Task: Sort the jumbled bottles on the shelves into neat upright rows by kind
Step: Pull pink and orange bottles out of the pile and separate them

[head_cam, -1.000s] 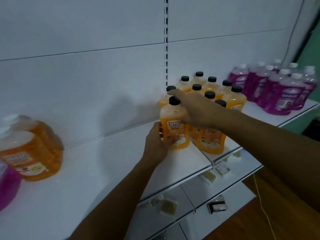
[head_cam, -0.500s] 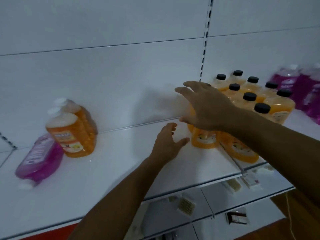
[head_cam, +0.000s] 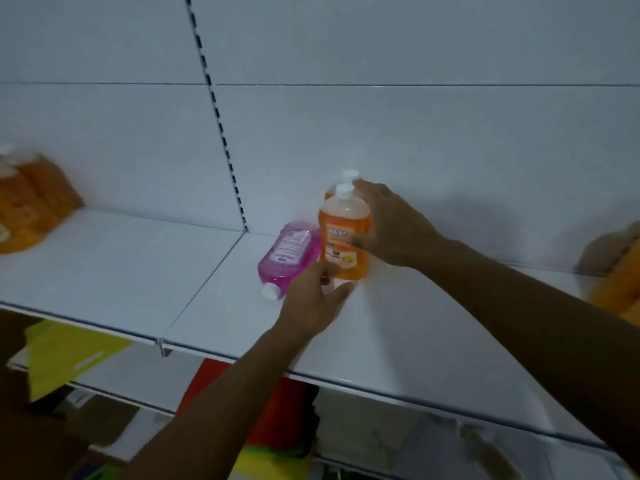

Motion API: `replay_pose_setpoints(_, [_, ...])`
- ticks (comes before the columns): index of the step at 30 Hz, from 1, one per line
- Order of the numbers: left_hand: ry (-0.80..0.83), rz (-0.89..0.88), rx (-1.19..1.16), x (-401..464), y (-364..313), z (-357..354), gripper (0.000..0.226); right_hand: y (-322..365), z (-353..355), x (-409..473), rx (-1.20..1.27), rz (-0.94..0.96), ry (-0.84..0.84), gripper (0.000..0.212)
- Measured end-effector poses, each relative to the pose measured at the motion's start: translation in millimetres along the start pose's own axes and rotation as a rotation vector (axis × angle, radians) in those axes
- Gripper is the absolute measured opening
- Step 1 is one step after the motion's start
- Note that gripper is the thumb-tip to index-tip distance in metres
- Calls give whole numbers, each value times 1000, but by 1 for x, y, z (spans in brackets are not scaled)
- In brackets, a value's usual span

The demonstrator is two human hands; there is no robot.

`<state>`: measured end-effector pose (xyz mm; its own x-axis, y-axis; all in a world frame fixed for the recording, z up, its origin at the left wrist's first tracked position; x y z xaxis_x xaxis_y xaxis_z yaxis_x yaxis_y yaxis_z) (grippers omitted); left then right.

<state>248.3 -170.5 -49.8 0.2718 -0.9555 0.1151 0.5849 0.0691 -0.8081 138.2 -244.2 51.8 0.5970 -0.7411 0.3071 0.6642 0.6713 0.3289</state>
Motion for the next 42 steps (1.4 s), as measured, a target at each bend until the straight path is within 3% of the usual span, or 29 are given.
replay_pose_setpoints(7, [84,21,-90,7,14,13,39,8,-13,30,-37,-87,-130,74])
replay_pose_setpoints(15, [90,-53,-143,13,13,19,52,10,-14,21,120,-143,-44,64])
replay_pose_setpoints(25, [170,-161,-151,-30,1,26,73,42,0,-35,136,-67,96,74])
replay_pose_setpoints(27, [167,-161,-138,-44,4,32,69,60,0,-41,136,-20,101,73])
replay_pose_setpoints(30, [133,-133,-164,-61,15,55,57,84,-1,-40,195,20,101,65])
replay_pose_setpoints(34, [14,-109,-208,-74,41,106,63,127,-16,-21,255,121,106,48])
replay_pose_setpoints(42, [-232,-49,-218,-79,125,233,60,258,-83,56,331,340,136,49])
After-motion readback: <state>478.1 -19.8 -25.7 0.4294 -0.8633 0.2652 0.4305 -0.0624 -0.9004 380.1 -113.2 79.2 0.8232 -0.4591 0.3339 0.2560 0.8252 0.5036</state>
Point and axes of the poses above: each hand's wrist, its own x-axis towards the middle knuckle, its own z-axis out of the back of the hand, y = z × x, the point moved 7 cm from there along x, towards the middle knuckle, and after that the axes turned 4 degrees about z, right-handed, at the moved point
